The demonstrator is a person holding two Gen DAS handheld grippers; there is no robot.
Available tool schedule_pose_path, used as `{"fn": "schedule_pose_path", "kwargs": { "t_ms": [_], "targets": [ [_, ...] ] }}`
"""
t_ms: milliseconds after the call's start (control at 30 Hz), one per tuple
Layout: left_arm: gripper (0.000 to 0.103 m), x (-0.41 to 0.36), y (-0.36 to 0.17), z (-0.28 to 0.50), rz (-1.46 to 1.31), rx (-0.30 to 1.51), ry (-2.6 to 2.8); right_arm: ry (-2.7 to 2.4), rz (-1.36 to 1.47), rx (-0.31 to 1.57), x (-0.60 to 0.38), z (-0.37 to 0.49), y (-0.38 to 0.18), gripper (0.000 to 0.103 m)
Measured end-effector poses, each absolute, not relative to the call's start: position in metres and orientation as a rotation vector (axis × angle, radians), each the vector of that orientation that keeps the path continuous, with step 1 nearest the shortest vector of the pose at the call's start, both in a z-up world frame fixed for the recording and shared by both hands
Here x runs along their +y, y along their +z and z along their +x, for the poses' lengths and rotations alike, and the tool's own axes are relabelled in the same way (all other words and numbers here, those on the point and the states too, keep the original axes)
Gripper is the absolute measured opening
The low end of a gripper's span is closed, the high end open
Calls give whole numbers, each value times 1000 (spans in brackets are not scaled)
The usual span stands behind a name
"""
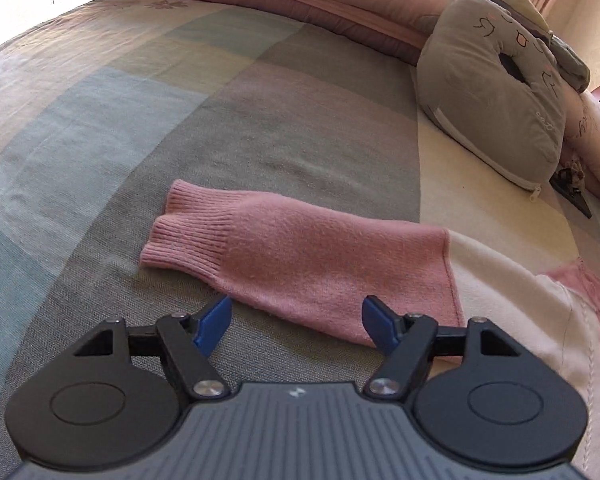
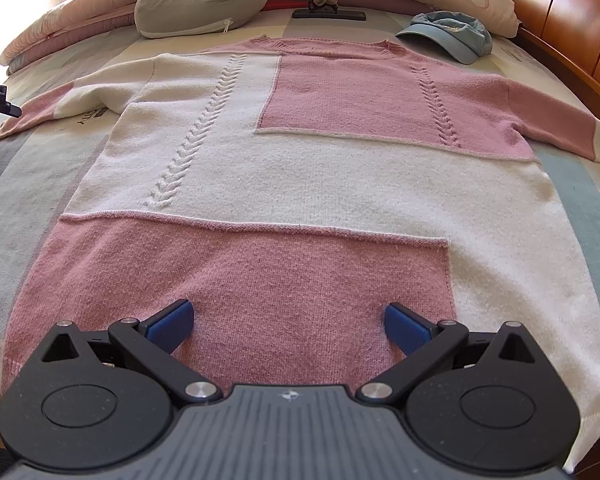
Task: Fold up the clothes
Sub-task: 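Open the left gripper, lay the sleeve flat and lift away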
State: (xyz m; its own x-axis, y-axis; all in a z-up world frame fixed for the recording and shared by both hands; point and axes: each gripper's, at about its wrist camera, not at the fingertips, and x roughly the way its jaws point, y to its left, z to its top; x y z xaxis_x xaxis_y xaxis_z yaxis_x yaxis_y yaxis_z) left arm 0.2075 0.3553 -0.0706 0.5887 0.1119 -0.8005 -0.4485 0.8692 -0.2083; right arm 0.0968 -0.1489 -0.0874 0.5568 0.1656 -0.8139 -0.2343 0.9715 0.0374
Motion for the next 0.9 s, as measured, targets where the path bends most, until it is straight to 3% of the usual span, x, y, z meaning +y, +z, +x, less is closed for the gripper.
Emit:
{"fn": "schedule_pose_path", "kwargs": {
  "t_ms": [300,600,733,800,900],
  "targets": [
    [72,286,-51,246,-231,838,168,237,-82,953,-149,98,-87,103],
    [74,187,-73,281,18,810,1,232,-88,957,-148,101,-88,103],
    [76,190,-96,293,101,828,79,230,-93,956,-148,102,-88,103],
    [84,204,-101,294,87,815,125,231,-93,955,-148,102,-88,103],
    [77,220,-89,286,6,816,170,234,-94,952,-149,102,-89,103]
  ]
}}
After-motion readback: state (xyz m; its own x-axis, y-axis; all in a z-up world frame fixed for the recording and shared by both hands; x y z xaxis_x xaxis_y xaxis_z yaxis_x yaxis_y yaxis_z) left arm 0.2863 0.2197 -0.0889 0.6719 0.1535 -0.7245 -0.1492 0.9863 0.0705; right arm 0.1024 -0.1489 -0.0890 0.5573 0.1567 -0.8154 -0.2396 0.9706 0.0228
